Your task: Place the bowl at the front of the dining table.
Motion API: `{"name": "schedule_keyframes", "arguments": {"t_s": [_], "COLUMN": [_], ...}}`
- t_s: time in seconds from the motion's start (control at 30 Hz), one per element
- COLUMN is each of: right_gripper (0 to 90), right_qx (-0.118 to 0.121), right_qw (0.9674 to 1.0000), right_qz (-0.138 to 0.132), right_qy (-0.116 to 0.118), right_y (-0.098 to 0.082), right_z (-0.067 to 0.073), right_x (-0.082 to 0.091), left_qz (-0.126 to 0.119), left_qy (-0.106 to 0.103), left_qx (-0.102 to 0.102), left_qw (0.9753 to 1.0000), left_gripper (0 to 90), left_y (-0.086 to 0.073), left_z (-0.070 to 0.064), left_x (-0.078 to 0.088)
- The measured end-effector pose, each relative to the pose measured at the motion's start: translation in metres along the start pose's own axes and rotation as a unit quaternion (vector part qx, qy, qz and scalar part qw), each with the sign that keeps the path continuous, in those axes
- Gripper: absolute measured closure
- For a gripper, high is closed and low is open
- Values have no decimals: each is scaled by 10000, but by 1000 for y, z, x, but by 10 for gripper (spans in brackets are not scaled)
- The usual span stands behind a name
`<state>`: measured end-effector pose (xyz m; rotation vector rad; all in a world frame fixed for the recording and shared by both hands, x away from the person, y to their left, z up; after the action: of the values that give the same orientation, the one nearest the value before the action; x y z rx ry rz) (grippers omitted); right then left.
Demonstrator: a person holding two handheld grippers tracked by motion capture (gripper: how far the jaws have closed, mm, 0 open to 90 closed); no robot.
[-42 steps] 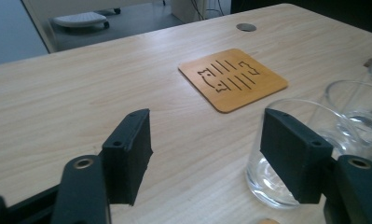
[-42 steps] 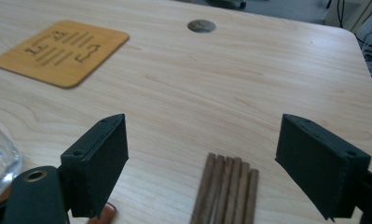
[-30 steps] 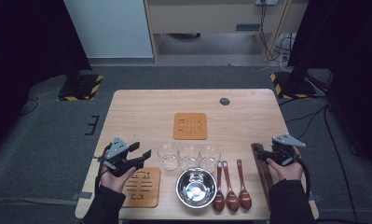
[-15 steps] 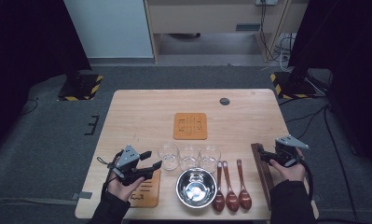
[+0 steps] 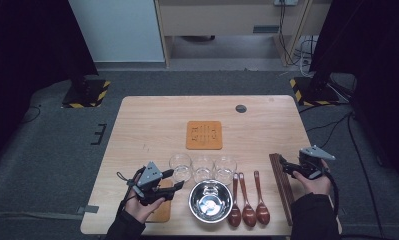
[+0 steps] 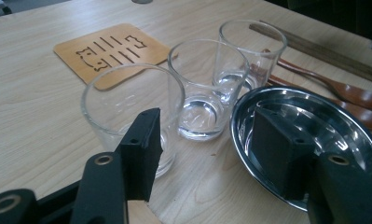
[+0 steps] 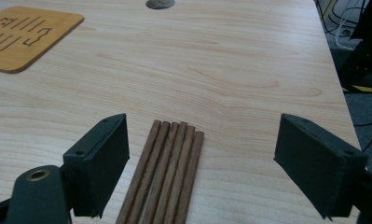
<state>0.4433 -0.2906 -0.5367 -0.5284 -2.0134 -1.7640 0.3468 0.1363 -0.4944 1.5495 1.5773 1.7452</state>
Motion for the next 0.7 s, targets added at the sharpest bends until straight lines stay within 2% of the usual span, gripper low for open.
{"name": "schedule_keyframes", "arguments": {"t_s": [0.23,0.5,0.7], "right_gripper": [174,169,170], "right_qx": [-101,-73,3], "right_qw": [9999,9995,9992], "right_qz": [67,265,364], "right_qy": [-58,-128,-157], "right_y": [-5,-15,-21], "right_z": [-8,-18,-23], "right_x": [0,-5,-9], "left_qz": [177,375,563], "left_qy": [-110,-181,-237], "left_qx": [33,96,29], "left_qw": [9998,9991,9981], "left_gripper": [461,482,496], "left_y": [-5,-12,-13], "left_z": [-9,-15,-20], "left_x": [-14,-32,-49]}}
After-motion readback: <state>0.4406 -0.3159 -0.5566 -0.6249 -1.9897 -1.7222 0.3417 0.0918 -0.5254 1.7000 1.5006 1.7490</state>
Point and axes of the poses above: each handheld gripper's, and its own axes: x roughly backward along the jaws, y roughly out of its top, z roughly to its left, the point moved 7 cm from there along -x, roughly forward along the jaws, and after that the axes turned 14 degrees about -y, right-handed, at the moved point
